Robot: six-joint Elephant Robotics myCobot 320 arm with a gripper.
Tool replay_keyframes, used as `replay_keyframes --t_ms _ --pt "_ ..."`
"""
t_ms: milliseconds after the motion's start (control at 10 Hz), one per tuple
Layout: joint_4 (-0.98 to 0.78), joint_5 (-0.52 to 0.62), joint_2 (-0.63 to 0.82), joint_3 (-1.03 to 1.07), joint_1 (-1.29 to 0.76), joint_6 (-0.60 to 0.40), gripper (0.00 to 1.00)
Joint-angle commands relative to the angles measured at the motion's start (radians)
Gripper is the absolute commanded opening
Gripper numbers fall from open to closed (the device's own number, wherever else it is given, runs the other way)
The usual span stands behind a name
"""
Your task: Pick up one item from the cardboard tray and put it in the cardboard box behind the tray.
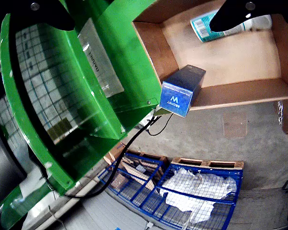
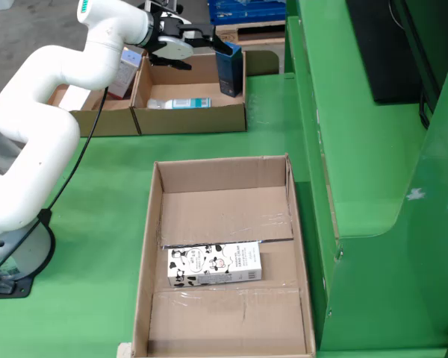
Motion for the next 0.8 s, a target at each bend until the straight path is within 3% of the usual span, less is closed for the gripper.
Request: replay_keyframes --t_ms 0,300,700 --pt "0.012 -0.009 0.092 0.026 -0.096 -0.242 1.00" --pt "0.012 -0.008 0.180 0.026 -0.202 -0.311 1.00" --pt "0.012 -0.008 0.224 0.026 -0.286 -0.270 1.00"
